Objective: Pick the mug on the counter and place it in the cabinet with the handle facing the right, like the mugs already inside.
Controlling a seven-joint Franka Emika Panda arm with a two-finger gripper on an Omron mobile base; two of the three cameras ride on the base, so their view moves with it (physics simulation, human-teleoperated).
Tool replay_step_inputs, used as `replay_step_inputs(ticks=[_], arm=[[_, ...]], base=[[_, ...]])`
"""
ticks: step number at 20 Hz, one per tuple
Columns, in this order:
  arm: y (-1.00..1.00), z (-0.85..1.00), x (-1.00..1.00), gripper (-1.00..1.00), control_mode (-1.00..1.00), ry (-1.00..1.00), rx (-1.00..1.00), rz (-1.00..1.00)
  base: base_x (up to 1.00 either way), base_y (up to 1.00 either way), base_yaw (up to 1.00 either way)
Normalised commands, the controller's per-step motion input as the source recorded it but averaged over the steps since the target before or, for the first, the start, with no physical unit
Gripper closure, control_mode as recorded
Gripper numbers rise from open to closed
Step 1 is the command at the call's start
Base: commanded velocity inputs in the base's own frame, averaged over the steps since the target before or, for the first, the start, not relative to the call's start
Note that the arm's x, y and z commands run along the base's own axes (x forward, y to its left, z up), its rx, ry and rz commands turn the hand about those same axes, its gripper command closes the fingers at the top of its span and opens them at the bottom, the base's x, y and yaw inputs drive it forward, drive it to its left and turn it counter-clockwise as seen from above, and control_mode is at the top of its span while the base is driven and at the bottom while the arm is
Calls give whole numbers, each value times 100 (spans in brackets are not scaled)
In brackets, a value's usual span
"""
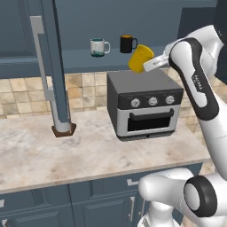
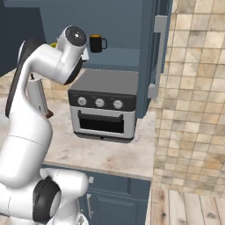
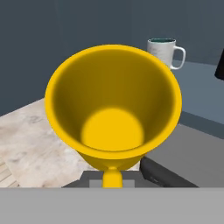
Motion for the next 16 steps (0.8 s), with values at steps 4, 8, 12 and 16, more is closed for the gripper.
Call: replay_step_inputs(ticks=[4, 8, 12, 16], arm=[[-13, 0, 27, 100, -100, 0, 0, 5], [-9, 0, 21, 100, -100, 0, 0, 4], [-18, 0, 21, 100, -100, 0, 0, 1], [-20, 0, 13, 100, -100, 0, 0, 0]], base=[[0, 0, 0], [0, 0, 0], [0, 0, 0], [0, 0, 0]])
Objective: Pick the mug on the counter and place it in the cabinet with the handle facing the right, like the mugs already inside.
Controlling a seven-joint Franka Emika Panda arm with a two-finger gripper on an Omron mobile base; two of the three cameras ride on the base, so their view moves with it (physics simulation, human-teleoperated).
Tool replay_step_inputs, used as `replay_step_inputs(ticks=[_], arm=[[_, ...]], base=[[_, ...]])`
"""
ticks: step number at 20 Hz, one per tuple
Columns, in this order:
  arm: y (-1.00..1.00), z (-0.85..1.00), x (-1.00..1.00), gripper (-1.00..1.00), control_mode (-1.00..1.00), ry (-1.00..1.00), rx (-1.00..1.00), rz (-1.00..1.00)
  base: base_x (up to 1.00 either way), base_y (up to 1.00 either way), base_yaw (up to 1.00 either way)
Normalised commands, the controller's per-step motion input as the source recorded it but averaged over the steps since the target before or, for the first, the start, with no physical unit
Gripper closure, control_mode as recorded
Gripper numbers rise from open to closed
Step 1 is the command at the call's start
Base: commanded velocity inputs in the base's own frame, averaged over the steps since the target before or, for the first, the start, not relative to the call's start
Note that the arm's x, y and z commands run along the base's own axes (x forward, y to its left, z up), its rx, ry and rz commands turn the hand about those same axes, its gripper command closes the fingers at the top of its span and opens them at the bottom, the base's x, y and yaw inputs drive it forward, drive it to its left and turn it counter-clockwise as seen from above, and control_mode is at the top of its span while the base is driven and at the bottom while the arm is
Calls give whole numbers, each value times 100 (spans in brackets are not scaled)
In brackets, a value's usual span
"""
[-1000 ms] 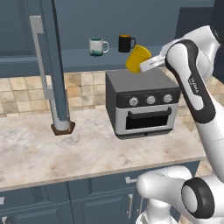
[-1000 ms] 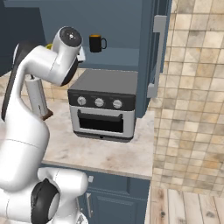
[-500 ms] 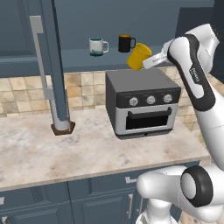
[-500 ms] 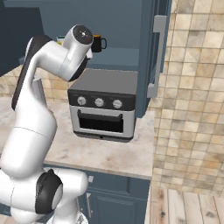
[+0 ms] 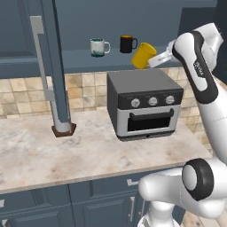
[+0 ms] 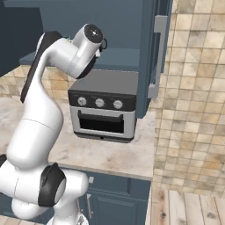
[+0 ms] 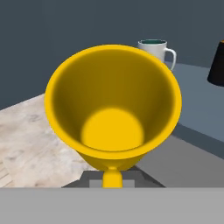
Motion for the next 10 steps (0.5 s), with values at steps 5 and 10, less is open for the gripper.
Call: replay_step_inputs(ticks=[5, 10], arm=[[-20, 0, 22, 100, -100, 0, 0, 0], [-17, 0, 39, 100, -100, 0, 0, 0]], base=[[0, 0, 0], [0, 0, 0]])
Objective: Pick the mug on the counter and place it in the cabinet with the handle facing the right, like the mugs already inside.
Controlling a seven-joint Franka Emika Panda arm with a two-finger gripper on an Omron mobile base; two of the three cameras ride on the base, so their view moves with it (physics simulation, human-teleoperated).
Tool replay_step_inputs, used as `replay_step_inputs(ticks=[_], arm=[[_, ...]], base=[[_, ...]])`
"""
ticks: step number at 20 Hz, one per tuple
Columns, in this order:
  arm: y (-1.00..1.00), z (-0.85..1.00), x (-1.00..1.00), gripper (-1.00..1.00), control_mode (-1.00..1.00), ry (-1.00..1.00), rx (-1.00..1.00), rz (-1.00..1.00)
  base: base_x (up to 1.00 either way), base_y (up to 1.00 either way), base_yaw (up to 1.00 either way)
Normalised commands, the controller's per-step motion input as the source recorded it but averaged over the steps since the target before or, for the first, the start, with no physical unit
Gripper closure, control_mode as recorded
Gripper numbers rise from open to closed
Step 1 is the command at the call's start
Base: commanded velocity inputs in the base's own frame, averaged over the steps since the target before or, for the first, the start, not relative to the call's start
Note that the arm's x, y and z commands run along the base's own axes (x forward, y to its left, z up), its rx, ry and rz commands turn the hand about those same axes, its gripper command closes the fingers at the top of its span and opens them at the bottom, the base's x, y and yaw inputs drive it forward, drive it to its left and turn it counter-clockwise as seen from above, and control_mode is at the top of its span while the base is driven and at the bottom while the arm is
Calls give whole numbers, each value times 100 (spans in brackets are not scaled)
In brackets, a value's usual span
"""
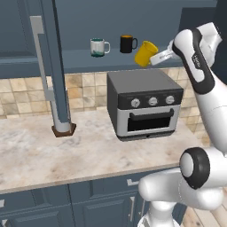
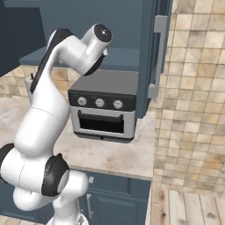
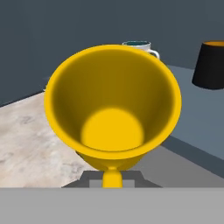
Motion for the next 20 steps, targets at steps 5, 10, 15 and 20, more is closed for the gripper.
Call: replay_step_inputs(ticks=[5, 10, 15, 20], arm=[[-7, 0, 29, 100, -100, 0, 0, 0], [-7, 0, 27, 100, -100, 0, 0, 0], [-8, 0, 26, 100, -100, 0, 0, 0], [-8, 0, 29, 100, -100, 0, 0, 0]], base=[[0, 0, 0], [0, 0, 0], [0, 0, 0], [0, 0, 0]])
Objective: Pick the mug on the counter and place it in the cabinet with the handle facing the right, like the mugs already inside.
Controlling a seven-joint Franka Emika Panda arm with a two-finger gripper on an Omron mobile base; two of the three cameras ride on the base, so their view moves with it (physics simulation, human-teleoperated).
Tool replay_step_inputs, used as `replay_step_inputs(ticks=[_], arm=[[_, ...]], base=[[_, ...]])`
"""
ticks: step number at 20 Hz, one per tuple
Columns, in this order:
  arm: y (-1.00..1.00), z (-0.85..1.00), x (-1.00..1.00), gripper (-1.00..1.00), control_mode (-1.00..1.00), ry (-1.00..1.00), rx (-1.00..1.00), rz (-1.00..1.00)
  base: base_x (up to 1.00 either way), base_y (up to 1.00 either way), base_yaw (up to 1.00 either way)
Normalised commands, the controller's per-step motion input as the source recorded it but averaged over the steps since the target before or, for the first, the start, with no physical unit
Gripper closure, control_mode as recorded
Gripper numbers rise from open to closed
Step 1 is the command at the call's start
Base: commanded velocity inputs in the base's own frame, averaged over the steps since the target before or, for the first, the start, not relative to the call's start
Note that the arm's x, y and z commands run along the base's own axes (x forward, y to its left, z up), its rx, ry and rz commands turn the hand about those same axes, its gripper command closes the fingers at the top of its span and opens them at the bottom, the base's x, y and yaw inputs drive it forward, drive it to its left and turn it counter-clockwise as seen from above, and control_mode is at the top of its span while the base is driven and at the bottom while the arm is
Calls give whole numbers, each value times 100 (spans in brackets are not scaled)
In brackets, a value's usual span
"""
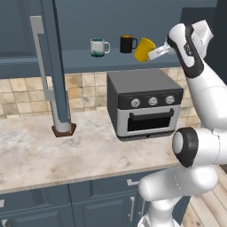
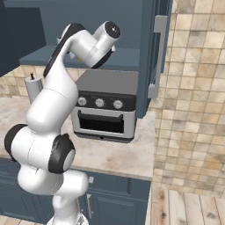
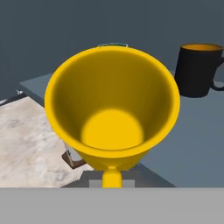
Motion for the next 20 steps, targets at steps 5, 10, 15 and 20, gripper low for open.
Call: replay_step_inputs(ticks=[5, 10, 15, 20], arm=[[-8, 0, 33, 100, -100, 0, 0, 0], [-1, 0, 23, 100, -100, 0, 0, 1], [0, -4, 17, 100, -100, 0, 0, 3], [0, -13, 13, 100, -100, 0, 0, 4]], base=[[0, 0, 0], [0, 0, 0], [0, 0, 0], [0, 0, 0]])
